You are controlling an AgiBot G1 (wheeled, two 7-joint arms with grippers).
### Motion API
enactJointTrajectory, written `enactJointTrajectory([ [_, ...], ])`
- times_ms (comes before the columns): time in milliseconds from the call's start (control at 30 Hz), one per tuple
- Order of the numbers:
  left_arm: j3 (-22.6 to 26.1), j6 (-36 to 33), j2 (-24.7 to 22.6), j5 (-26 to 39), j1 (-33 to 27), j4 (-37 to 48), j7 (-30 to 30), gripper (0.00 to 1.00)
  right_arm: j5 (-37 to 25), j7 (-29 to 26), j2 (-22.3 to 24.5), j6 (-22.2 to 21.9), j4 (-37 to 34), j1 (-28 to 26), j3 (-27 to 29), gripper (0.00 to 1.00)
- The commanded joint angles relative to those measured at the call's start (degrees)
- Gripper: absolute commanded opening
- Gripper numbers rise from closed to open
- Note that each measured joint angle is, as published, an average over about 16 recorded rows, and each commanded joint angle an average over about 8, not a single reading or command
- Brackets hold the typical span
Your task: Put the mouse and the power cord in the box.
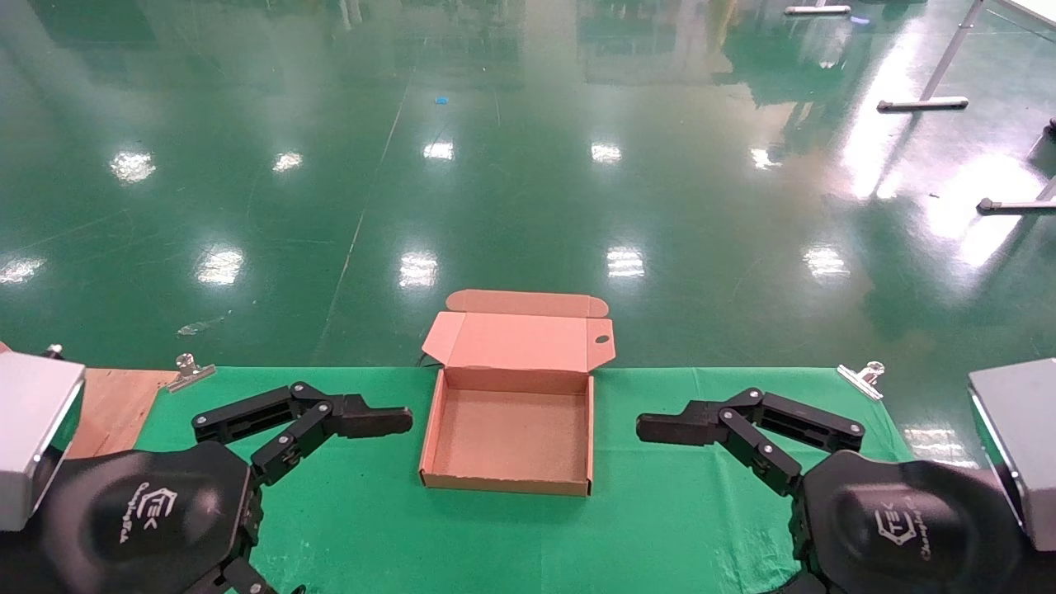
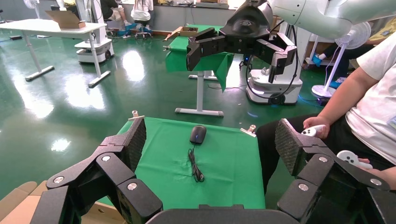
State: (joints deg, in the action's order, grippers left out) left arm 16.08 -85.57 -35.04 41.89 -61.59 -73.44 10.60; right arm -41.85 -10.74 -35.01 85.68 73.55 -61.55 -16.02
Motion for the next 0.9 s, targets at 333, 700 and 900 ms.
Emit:
enactJointTrajectory([
  [333, 0.0, 0.0, 0.0, 0.0, 0.0, 0.0, 0.0, 1.0, 0.0, 0.0, 0.0, 0.0, 0.0, 0.0, 0.0, 1.0],
  [700, 0.0, 0.0, 0.0, 0.0, 0.0, 0.0, 0.0, 1.0, 0.0, 0.0, 0.0, 0.0, 0.0, 0.0, 0.0, 1.0],
  [900, 0.0, 0.0, 0.0, 0.0, 0.0, 0.0, 0.0, 1.0, 0.0, 0.0, 0.0, 0.0, 0.0, 0.0, 0.0, 1.0],
])
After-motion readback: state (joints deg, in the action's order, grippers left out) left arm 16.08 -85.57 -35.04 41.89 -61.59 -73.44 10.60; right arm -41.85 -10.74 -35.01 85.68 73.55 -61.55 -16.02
